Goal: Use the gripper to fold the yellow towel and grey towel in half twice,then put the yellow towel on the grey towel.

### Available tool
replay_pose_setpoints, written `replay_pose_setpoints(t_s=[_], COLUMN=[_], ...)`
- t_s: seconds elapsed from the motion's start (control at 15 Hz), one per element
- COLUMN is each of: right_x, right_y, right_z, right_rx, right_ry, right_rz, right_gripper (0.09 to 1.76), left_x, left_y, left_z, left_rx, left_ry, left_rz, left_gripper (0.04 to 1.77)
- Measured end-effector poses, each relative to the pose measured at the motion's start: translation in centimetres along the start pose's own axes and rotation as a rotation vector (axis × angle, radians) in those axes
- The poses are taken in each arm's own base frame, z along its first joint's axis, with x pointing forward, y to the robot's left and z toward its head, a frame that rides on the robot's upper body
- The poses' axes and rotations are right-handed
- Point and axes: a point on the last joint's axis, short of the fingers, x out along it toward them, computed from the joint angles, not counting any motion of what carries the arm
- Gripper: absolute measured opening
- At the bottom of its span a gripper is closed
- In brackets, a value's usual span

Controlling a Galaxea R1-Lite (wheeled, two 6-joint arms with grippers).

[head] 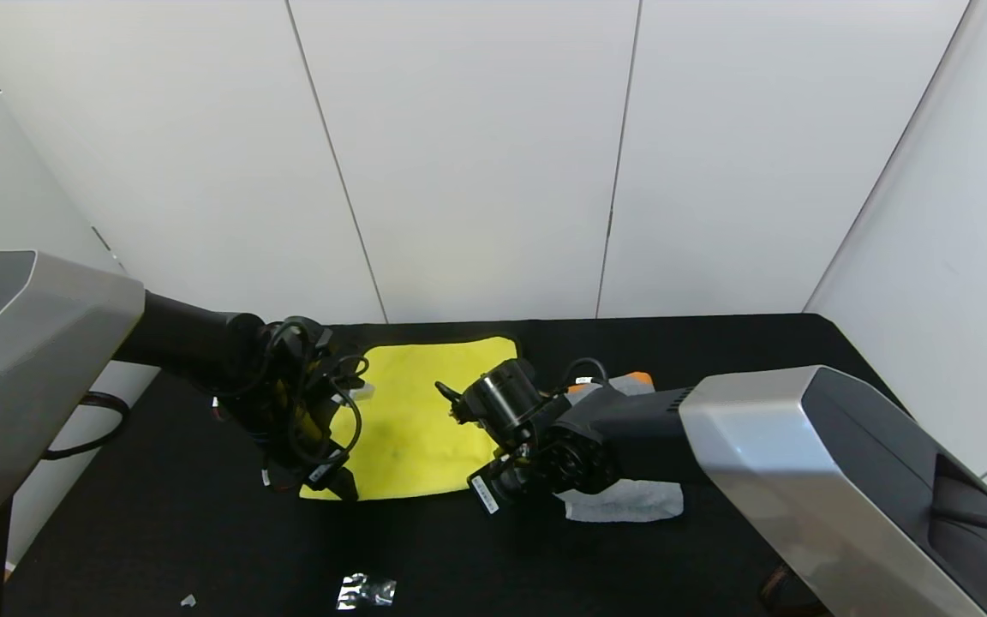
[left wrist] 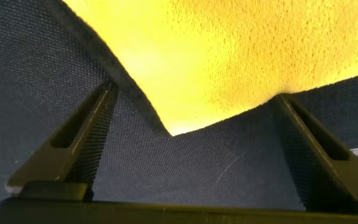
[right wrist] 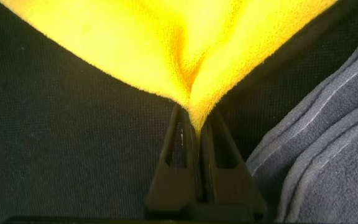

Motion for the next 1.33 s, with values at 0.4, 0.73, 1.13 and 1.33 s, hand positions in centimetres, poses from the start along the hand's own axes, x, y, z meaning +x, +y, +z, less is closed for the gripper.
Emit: replay_pose_setpoints(t_s=[0.4, 0.73, 1.13, 1.33], right_x=[0.2, 0.1, -0.6, -1.2], right_y=[0.1, 0.2, 0.3, 0.8], right_z=[-0.1, 0.0, 0.2, 0.2], right_rx=[-0.001, 0.021, 0.046, 0.056], right_ry=[0.004, 0.003, 0.000, 0.012], right_rz=[0.002, 0.012, 0.022, 0.036], right_gripper=[0.14, 0.14, 0.14, 0.14], left_x=[0.3, -0.3, -1.0, -1.5], left_y=[0.0, -0.1, -0.5, -1.0], left_z=[-0.1, -0.2, -1.0, -2.1], left_rx=[-0.001, -0.001, -0.002, -0.001], left_ry=[0.012, 0.007, 0.020, 0.038], left_rz=[-0.008, -0.008, -0.020, -0.029], left_gripper=[0.84, 0.13, 0.13, 0.13])
